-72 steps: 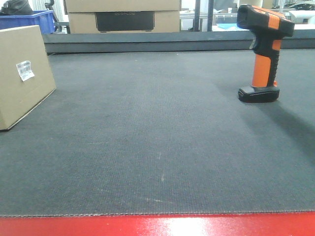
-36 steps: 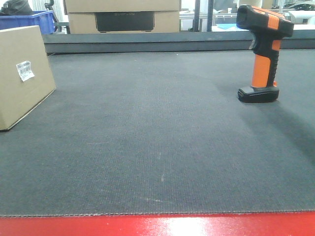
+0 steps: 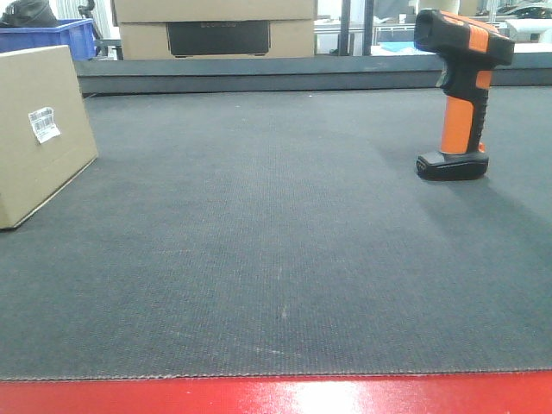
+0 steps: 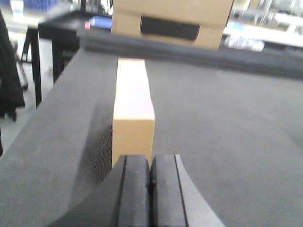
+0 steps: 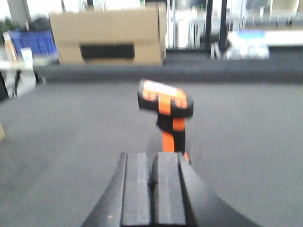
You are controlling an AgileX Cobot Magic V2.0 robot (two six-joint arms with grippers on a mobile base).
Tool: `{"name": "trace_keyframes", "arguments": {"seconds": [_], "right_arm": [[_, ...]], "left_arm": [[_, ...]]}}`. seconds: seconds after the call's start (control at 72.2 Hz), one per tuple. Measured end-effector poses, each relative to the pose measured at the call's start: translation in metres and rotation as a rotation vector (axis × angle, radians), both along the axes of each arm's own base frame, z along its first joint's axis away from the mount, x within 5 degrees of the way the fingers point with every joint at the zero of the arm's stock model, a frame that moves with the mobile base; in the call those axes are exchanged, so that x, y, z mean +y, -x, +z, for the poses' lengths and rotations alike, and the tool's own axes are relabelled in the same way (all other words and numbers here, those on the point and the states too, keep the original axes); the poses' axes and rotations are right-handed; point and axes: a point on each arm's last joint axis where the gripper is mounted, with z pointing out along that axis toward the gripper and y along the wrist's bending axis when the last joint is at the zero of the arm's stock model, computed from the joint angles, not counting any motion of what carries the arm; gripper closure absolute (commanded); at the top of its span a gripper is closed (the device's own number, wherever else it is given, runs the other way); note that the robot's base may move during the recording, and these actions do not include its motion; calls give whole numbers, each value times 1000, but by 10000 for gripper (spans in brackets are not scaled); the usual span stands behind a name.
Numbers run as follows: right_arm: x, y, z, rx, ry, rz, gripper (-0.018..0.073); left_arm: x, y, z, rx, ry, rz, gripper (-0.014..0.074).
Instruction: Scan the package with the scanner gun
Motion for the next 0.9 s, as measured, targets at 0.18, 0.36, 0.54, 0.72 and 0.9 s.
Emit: {"name": "trace_keyframes", "arguments": {"seconds": [0.18, 0.36, 0.54, 0.72, 0.9], "right_arm": [[-2, 17, 5, -92, -9, 0, 727], [-2, 21, 6, -111, -10, 0, 727], [-2, 21, 6, -111, -10, 0, 727], [-2, 20, -3, -109, 23, -9, 727], [-5, 18, -48, -70, 98, -75, 727]], "left_arm": [[0, 8, 2, -46, 2, 0, 707], [0, 9, 2, -49, 0, 1, 707], [0, 9, 2, -49, 0, 1, 707], [0, 9, 2, -49, 0, 1, 707], [0, 9, 2, -48, 0, 1, 707]]}}
